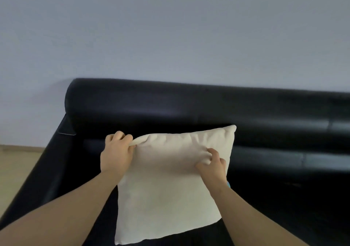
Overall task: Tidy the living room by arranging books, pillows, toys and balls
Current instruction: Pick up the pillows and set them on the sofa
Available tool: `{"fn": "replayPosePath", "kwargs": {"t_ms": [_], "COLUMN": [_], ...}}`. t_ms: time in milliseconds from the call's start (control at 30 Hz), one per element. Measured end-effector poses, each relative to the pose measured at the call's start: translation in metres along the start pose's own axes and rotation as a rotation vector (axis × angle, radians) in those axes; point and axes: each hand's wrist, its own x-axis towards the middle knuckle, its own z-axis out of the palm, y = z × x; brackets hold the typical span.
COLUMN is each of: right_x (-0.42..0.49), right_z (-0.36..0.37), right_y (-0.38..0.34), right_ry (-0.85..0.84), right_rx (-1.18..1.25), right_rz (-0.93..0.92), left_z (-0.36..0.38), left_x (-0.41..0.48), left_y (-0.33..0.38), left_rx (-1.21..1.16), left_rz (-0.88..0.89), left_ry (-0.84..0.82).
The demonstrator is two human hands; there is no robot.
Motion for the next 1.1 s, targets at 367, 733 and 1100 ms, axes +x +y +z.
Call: {"fn": "replayPosePath", "kwargs": {"t_ms": [367, 733, 1100], "right_x": [-0.018, -0.026, -0.055], "right_z": [0.122, 0.182, 0.132], "right_y": [-0.057, -0.079, -0.030], "right_ry": [0.136, -0.018, 0.039], "right_rx": [0.145, 0.093, 0.250], "right_rz": [0.015, 0.026, 0.181], "left_z": [-0.015, -0.005, 0.009], "left_x": [0.068, 0.082, -0.001], "left_y": [-0.123, -0.152, -0.024], "left_rx": [-0.137, -0.090, -0.053], "left_rz": [0.098, -0.144, 0.258], "left_ry": [0.019, -0.063, -0.362]}}
